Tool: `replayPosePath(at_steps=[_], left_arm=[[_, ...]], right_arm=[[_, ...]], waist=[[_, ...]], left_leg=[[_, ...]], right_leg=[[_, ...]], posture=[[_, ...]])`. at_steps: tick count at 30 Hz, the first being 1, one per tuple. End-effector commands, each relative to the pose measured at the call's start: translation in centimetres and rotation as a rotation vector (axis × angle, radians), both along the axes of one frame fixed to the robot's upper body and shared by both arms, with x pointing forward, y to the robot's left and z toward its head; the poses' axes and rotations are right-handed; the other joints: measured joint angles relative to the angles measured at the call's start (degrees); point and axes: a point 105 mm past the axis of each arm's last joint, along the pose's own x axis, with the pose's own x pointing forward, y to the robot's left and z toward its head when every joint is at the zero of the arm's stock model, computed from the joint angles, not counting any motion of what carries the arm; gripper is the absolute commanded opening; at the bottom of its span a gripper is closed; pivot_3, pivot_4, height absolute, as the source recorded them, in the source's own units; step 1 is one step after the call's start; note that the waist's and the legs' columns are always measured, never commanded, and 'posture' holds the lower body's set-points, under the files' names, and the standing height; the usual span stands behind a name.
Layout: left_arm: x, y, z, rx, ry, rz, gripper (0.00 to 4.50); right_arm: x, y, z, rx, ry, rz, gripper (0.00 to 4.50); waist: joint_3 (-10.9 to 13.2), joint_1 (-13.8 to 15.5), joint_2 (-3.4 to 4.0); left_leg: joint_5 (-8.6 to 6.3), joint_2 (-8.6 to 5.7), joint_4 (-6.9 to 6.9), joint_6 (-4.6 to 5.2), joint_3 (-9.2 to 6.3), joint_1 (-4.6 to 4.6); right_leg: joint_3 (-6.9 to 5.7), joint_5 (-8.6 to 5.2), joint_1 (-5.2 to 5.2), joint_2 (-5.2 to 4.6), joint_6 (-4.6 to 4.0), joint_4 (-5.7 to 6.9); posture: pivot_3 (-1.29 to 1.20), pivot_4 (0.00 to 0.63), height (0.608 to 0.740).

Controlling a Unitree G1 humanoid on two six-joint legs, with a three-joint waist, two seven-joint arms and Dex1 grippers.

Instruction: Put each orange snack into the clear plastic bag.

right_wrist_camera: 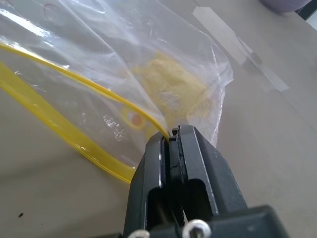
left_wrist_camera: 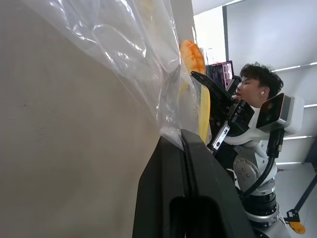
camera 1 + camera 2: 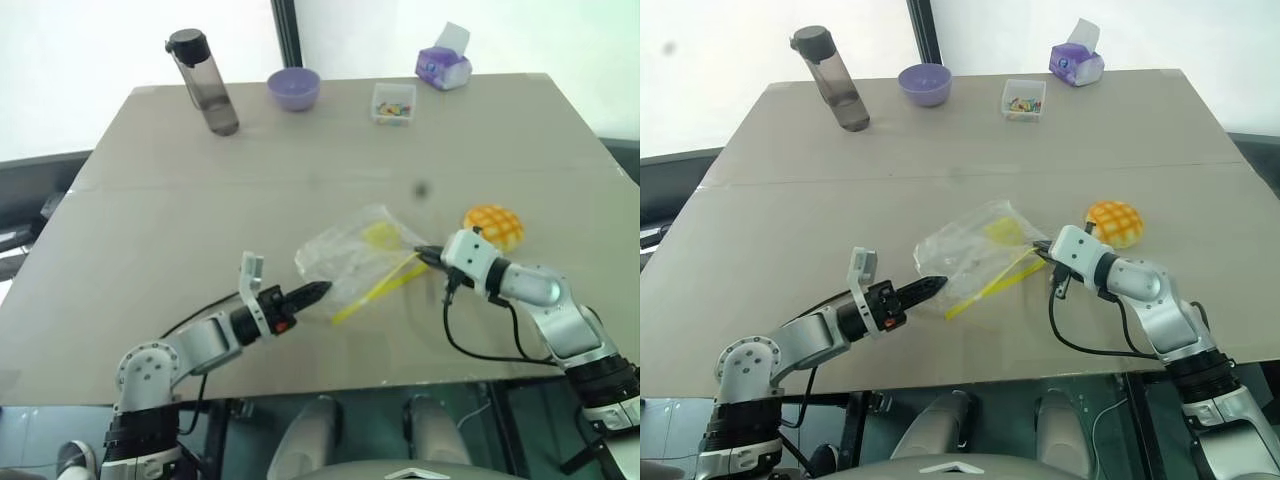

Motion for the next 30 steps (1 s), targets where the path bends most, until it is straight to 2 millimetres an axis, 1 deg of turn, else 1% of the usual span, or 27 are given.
replayPosePath(at_steps=[1, 3, 4, 6, 7, 9, 12, 13, 14, 16, 17, 19, 20, 23, 26, 28, 30], left_arm=[[0.4, 0.2, 1.0, 0.079, -0.134, 0.018, 0.00], [0.6, 0.3, 1.4, 0.083, -0.178, 0.020, 0.00], [0.8, 0.3, 1.6, 0.086, -0.193, 0.030, 0.53], [1.9, 0.7, 2.1, 0.157, -0.247, 0.075, 0.80], [2.2, 0.7, 2.3, 0.188, -0.276, 0.081, 0.80], [3.3, 0.7, 4.0, 0.237, -0.373, 0.118, 0.80], [4.4, 0.2, 7.5, 0.301, -0.557, 0.153, 0.80], [4.6, 0.0, 8.1, 0.314, -0.597, 0.155, 0.80], [4.4, -0.7, 8.9, 0.343, -0.663, 0.130, 0.80], [4.0, -1.9, 9.7, 0.437, -0.788, 0.069, 0.80], [4.0, -2.5, 10.1, 0.523, -0.877, 0.054, 0.80], [4.0, -3.5, 10.2, 0.681, -1.036, 0.016, 0.80], [3.9, -3.9, 10.2, 0.734, -1.090, -0.006, 0.80], [4.3, -4.3, 8.7, 0.980, -1.250, -0.091, 0.80], [5.5, -3.9, 8.9, 1.138, -1.367, -0.013, 0.80], [6.2, -3.5, 8.6, 1.278, -1.458, -0.001, 0.80], [6.5, -3.2, 8.2, 1.358, -1.515, 0.001, 0.80]], right_arm=[[0.2, 0.0, 1.3, 0.026, -0.036, -0.013, 0.06], [0.9, -0.1, 1.9, 0.057, -0.050, -0.063, 0.06], [1.4, -0.2, 2.4, 0.077, -0.060, -0.097, 0.00], [2.6, -0.4, 3.7, 0.121, -0.109, -0.172, 0.00], [3.0, -0.4, 4.1, 0.136, -0.124, -0.196, 0.00], [4.1, -0.6, 5.1, 0.178, -0.154, -0.268, 0.00], [5.4, -0.8, 6.1, 0.223, -0.178, -0.372, 0.00], [5.7, -0.9, 6.3, 0.232, -0.187, -0.399, 0.00], [6.1, -0.7, 6.5, 0.237, -0.195, -0.426, 0.00], [6.6, -0.4, 6.7, 0.243, -0.199, -0.463, 0.00], [6.9, 0.0, 6.9, 0.250, -0.198, -0.468, 0.00], [7.1, 0.9, 7.1, 0.255, -0.196, -0.454, 0.00], [7.1, 1.3, 7.2, 0.254, -0.197, -0.445, 0.00], [7.1, 2.0, 7.2, 0.249, -0.206, -0.421, 0.00], [7.0, 2.7, 7.3, 0.250, -0.209, -0.396, 0.00], [6.9, 3.0, 7.3, 0.252, -0.209, -0.384, 0.00], [6.9, 3.1, 7.3, 0.251, -0.209, -0.377, 0.00]], waist=[[0.0, 0.0, 0.00], [0.0, 0.1, 0.00], [0.0, 0.0, 0.00], [0.0, 0.0, 0.00], [0.0, 0.0, 0.00], [0.0, 0.1, -0.01], [0.0, 0.2, -0.06], [0.0, 0.2, -0.06], [0.0, 0.2, -0.06], [0.0, 0.0, -0.06], [0.0, -0.1, -0.05], [0.0, -0.2, -0.05], [0.0, -0.3, -0.05], [0.0, -0.3, -0.05], [0.0, -0.3, -0.05], [0.1, -0.3, -0.05], [0.1, -0.3, -0.05]], left_leg=[[0.00, 0.00, 0.00, 0.00, 0.01, 0.00], [0.00, 0.00, 0.00, 0.00, 0.03, -0.01], [0.00, 0.00, 0.00, 0.00, 0.03, -0.01], [0.00, 0.02, -0.02, 0.00, 0.03, 0.00], [0.00, 0.02, -0.02, 0.00, 0.04, 0.00], [0.02, 0.03, -0.02, -0.03, 0.02, -0.03], [0.02, 0.03, -0.02, -0.04, -0.02, -0.07], [0.02, 0.02, -0.02, -0.04, -0.04, -0.09], [0.02, 0.01, -0.02, -0.04, -0.02, -0.10], [0.03, 0.00, -0.05, -0.04, 0.06, -0.21], [0.03, 0.00, -0.05, -0.05, 0.10, -0.35], [0.04, 0.01, -0.05, -0.06, 0.23, -0.71], [0.04, 0.01, -0.06, -0.07, 0.24, -0.74], [0.06, 0.07, -0.25, -0.09, 0.34, -0.82], [0.06, 0.06, -0.32, -0.09, 0.37, -0.82], [0.06, 0.06, -0.32, -0.09, 0.36, -0.83], [0.07, 0.07, -0.32, -0.09, 0.33, -0.82]], right_leg=[[0.00, 0.00, 0.00, 0.00, 0.00, 0.00], [0.00, 0.00, 0.00, -0.01, 0.00, -0.01], [0.00, 0.00, 0.00, -0.01, -0.01, -0.01], [0.02, 0.01, -0.02, -0.01, -0.01, -0.01], [0.02, 0.01, -0.03, 0.00, -0.02, 0.00], [0.00, 0.04, -0.07, 0.01, -0.07, 0.00], [-0.03, 0.05, -0.08, 0.01, -0.07, 0.00], [-0.04, 0.05, -0.09, 0.01, -0.08, -0.02], [-0.03, 0.05, -0.10, 0.00, -0.08, -0.03], [0.03, 0.05, -0.26, -0.01, -0.08, -0.03], [0.06, 0.06, -0.42, -0.01, -0.08, -0.02], [0.17, 0.08, -0.84, 0.00, -0.09, 0.06], [0.17, 0.09, -0.90, 0.00, -0.11, 0.06], [0.24, 0.12, -1.10, 0.05, -0.15, 0.02], [0.26, 0.12, -1.12, 0.05, -0.15, 0.00], [0.25, 0.12, -1.13, 0.05, -0.15, 0.00], [0.24, 0.12, -1.14, 0.07, -0.14, 0.02]], posture=[[0.00, 0.150, 0.739], [0.00, 0.150, 0.739], [0.00, 0.150, 0.739], [0.00, 0.150, 0.739], [0.00, 0.150, 0.739], [0.00, 0.150, 0.739], [0.00, 0.150, 0.739], [0.00, 0.150, 0.739], [0.00, 0.150, 0.739], [0.00, 0.150, 0.739], [0.00, 0.150, 0.739], [0.00, 0.150, 0.739], [0.00, 0.150, 0.739], [0.00, 0.150, 0.739], [0.00, 0.150, 0.739], [0.00, 0.150, 0.739], [0.00, 0.150, 0.739]])
